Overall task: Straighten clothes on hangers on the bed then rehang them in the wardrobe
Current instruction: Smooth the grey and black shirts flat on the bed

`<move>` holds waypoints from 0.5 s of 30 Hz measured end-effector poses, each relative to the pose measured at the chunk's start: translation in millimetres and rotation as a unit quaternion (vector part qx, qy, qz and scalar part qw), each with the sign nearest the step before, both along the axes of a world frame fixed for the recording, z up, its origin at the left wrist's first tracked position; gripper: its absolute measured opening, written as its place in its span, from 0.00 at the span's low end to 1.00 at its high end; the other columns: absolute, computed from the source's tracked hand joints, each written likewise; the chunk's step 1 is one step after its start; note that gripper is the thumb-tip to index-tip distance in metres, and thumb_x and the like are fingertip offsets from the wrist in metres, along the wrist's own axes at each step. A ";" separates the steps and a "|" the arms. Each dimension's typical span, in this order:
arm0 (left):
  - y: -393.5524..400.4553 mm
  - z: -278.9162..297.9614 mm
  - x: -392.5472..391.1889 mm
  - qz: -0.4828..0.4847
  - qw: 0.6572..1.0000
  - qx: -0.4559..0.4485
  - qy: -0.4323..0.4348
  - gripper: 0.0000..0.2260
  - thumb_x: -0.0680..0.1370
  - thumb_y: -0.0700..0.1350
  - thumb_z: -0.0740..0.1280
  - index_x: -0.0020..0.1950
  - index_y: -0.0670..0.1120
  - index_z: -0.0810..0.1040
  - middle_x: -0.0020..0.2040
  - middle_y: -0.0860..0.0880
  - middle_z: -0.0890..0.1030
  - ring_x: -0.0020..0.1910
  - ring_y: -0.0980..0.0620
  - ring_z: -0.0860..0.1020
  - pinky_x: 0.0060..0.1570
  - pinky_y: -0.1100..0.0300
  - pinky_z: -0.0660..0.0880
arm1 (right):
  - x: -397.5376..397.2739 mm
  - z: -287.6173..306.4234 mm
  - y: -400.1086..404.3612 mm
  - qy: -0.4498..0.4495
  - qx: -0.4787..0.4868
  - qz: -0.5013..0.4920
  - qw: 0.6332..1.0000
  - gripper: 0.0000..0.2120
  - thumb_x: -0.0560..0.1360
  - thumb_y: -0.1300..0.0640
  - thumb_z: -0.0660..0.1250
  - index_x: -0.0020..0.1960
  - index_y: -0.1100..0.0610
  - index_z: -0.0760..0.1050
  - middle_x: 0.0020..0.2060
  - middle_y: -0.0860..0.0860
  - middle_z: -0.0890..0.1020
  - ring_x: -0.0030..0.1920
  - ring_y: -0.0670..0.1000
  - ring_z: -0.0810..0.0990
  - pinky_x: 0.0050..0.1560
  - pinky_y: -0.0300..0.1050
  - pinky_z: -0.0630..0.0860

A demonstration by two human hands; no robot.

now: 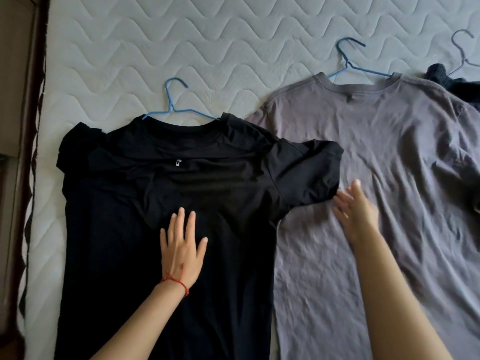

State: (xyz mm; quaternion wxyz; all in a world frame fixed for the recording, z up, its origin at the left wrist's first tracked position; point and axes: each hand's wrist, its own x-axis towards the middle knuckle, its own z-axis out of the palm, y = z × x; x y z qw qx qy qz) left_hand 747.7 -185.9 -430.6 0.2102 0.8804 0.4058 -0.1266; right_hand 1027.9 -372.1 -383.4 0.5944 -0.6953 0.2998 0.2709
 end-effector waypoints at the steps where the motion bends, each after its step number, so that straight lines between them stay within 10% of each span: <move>1: -8.0 -1.3 -5.8 -0.010 1.000 0.000 0.008 0.26 0.76 0.50 0.64 0.71 0.42 0.63 0.73 0.39 0.63 0.72 0.38 0.63 0.65 0.37 0.64 | -8.9 -3.9 3.2 0.004 -0.018 0.014 1.000 0.26 0.76 0.45 0.62 0.66 0.61 0.68 0.55 0.52 0.76 0.53 0.51 0.78 0.55 0.46 0.74; 7: -23.0 -6.2 -29.2 -0.066 0.997 0.023 0.039 0.27 0.75 0.55 0.52 0.71 0.44 0.62 0.72 0.39 0.66 0.70 0.40 0.66 0.63 0.40 0.67 | -19.6 -21.1 32.9 -0.050 -0.151 0.133 0.978 0.18 0.71 0.50 0.70 0.52 0.62 0.75 0.41 0.55 0.77 0.36 0.53 0.77 0.34 0.44 0.71; 15: -12.3 -5.1 -36.0 -0.106 0.994 0.021 0.015 0.32 0.72 0.48 0.70 0.71 0.45 0.60 0.73 0.40 0.64 0.70 0.41 0.66 0.64 0.41 0.66 | -37.1 -2.2 -4.2 -0.031 -0.339 0.104 0.934 0.07 0.70 0.60 0.65 0.45 0.64 0.74 0.44 0.62 0.79 0.45 0.62 0.77 0.50 0.53 0.74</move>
